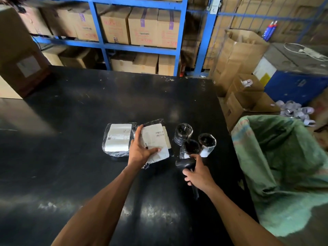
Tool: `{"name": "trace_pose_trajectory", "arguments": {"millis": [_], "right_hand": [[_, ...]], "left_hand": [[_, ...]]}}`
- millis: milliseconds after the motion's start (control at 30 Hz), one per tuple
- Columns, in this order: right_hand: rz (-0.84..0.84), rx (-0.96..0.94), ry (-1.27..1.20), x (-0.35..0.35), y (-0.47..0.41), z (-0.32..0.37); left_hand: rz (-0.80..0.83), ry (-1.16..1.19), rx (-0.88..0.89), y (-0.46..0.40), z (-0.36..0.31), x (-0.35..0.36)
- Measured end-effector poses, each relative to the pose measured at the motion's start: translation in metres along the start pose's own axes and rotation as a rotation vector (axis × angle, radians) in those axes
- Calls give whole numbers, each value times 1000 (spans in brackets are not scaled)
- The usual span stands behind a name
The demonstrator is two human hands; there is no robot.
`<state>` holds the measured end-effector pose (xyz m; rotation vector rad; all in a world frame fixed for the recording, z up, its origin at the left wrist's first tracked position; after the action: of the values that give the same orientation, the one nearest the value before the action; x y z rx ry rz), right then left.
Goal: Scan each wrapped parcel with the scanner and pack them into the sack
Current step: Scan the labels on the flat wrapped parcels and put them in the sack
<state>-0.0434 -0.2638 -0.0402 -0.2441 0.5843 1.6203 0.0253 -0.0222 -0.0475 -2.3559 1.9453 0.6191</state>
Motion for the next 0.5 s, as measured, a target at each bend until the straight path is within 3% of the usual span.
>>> {"name": "trace_pose_trajectory", "arguments": {"millis": [167,333,500], "right_hand": [[20,146,292,14,14,-37],[36,222,244,17,20,-59],[154,185,303,-19,10,-33]], "left_hand": [[31,64,24,5,-3,2],[105,106,10,12,-13,17],[204,185,-10,12,-38,51]]}}
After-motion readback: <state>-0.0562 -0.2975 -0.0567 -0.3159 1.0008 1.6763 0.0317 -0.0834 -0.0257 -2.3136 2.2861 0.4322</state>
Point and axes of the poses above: each hand's wrist, its own y-axis away from the middle knuckle, its own x-axis out of the palm, z = x × y, the point moved 1 cm from there along -y, towards the middle knuckle, and after that the axes turned 14 degrees about -x, right-handed, at the moved point
